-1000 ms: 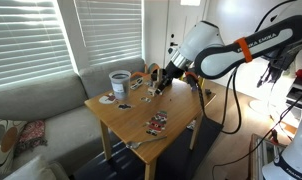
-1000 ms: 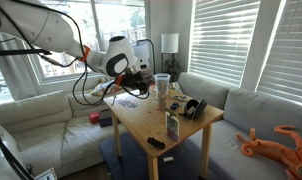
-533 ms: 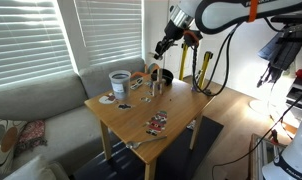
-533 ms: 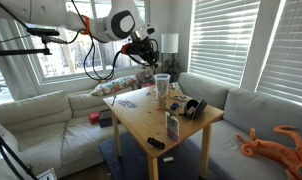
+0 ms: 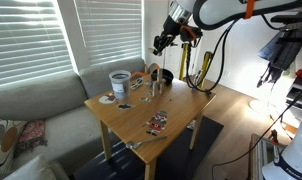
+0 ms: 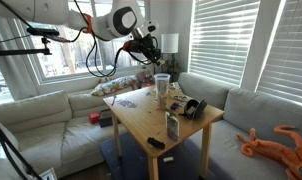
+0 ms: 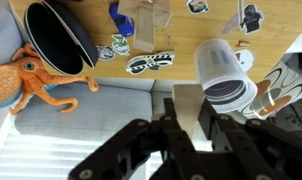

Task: Put the wooden block on top of the stack of blocks

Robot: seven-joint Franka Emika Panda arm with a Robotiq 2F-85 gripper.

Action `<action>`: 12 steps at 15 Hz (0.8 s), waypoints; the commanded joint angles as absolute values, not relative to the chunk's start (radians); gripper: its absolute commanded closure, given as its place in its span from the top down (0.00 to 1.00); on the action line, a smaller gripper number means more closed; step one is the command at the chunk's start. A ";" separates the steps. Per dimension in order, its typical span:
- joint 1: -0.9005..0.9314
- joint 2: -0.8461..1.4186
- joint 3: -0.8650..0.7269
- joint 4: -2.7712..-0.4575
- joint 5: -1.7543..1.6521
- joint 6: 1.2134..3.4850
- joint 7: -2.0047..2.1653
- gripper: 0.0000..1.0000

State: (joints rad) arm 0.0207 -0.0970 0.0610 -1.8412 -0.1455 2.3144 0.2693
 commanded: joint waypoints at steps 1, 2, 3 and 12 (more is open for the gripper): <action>0.000 -0.160 0.073 -1.927 -0.239 2.376 0.509 0.07; -0.006 -0.172 0.076 -1.948 -0.265 2.382 0.577 0.07; -0.015 -0.186 0.080 -1.967 -0.295 2.376 0.645 0.07; -0.060 -0.219 0.093 -1.999 -0.429 2.269 0.798 0.07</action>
State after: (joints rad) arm -0.0513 -0.2483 0.0752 -2.0250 -0.4297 2.2937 0.8144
